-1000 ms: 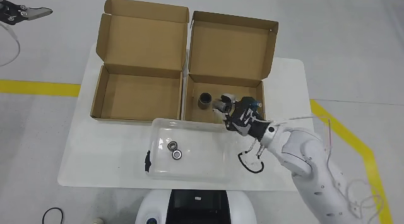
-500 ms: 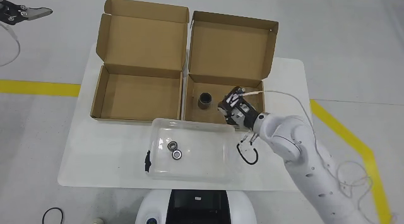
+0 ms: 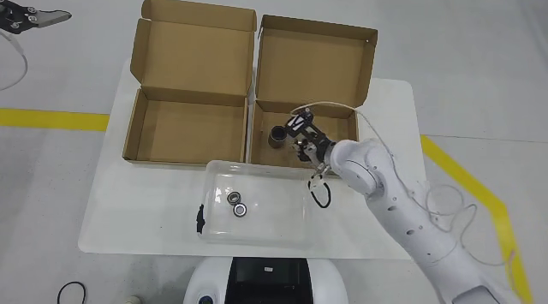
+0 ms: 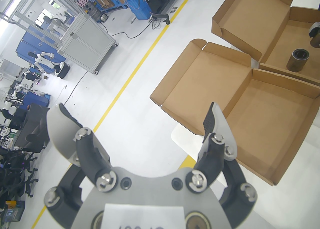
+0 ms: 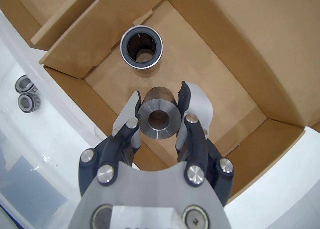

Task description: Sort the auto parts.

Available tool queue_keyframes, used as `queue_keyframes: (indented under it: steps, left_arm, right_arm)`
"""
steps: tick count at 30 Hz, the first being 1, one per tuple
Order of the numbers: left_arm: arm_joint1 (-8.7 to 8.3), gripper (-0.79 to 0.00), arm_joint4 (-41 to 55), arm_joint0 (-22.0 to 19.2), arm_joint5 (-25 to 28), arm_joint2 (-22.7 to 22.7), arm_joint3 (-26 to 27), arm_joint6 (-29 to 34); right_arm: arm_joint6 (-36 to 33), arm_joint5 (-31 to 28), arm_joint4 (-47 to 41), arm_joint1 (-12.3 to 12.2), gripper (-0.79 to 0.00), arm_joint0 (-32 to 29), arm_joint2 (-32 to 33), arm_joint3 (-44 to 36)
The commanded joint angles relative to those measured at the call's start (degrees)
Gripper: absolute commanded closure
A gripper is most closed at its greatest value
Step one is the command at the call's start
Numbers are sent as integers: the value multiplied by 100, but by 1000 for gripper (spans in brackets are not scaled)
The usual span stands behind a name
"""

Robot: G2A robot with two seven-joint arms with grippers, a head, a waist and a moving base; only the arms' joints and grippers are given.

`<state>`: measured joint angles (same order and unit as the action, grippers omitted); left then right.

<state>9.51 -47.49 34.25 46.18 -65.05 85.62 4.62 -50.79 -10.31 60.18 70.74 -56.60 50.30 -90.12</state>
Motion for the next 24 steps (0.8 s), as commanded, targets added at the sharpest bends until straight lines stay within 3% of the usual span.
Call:
queue_keyframes:
  steps: [1,16,18,19,20,22,24]
  left_arm:
    - [0,-785,0,0,0,0,0,0]
    - [0,-785,0,0,0,0,0,0]
    - [0,-785,0,0,0,0,0,0]
    - [0,-785,0,0,0,0,0,0]
    - [0,-785,0,0,0,0,0,0]
    - [0,-785,0,0,0,0,0,0]
    - [0,-785,0,0,0,0,0,0]
  right_arm:
    - [-42,61,-8,32,0,57,-75,127]
    - [-91,361,14,271,0,455,-511,841]
    - [-76,392,55,291,-182,483,-542,891]
    - [-70,410,76,307,-308,499,-565,921]
    - [-64,422,97,314,-366,508,-576,932]
    - [-35,447,160,333,-591,523,-605,953]
    - [8,473,221,347,-637,523,-617,945]
